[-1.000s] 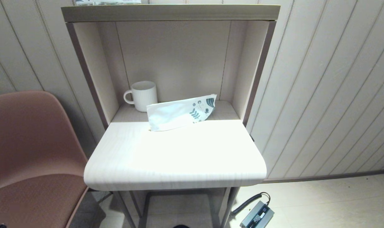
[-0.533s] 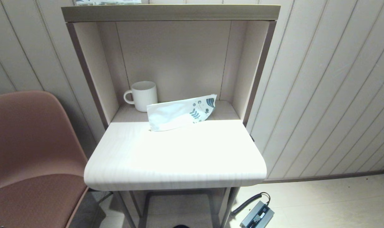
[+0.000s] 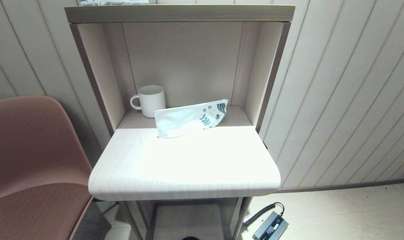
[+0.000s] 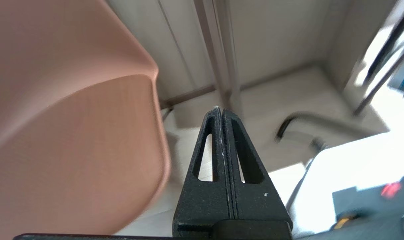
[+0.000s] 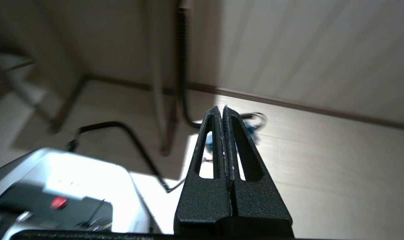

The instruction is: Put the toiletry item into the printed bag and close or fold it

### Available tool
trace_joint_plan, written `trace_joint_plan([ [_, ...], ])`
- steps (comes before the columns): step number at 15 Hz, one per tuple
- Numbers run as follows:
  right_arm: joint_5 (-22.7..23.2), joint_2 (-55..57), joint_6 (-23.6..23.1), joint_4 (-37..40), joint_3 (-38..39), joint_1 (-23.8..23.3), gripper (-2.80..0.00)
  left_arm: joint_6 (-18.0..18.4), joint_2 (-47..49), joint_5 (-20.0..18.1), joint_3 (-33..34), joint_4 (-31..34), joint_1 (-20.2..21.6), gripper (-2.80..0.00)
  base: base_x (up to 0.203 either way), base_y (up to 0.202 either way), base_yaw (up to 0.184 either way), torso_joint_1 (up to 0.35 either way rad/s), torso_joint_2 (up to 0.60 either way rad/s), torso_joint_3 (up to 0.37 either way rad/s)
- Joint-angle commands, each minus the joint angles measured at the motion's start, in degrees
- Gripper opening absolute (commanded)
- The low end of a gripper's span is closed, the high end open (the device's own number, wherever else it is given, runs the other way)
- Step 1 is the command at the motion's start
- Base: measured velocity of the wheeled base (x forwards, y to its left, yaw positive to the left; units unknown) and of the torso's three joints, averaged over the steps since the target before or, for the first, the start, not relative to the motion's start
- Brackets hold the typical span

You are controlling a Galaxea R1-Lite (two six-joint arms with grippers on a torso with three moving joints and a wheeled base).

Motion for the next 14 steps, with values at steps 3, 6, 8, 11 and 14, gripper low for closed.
trace_joint_plan([
  [3, -3.8, 0.9, 1.3, 4.0, -1.0, 18.0, -2.80, -7.0, 0.4, -1.9, 3.4, -7.2, 1.7, -2.80, 0.000, 0.000, 0.000, 0.000, 0.00, 0.000],
  [6, -18.0, 0.6, 7.7, -0.8, 3.3, 25.1, -2.80, -6.0, 0.3, -2.3, 3.5, -5.1, 3.0, -2.80, 0.000, 0.000, 0.000, 0.000, 0.00, 0.000],
  [8, -17.9, 0.6, 6.9, -1.0, 3.4, 24.4, -2.80, -2.0, 0.3, -4.1, 3.5, -5.2, 2.7, -2.80, 0.000, 0.000, 0.000, 0.000, 0.00, 0.000],
  [11, -17.6, 0.7, 5.6, -1.0, 3.4, 13.3, -2.80, -3.7, 0.3, -4.1, 3.5, -5.1, 2.1, -2.80, 0.000, 0.000, 0.000, 0.000, 0.00, 0.000],
  [14, -17.2, -8.5, 4.2, -1.0, 3.4, 10.4, -2.80, -3.7, 0.2, -3.6, 3.5, -5.2, 2.0, -2.80, 0.000, 0.000, 0.000, 0.000, 0.00, 0.000],
])
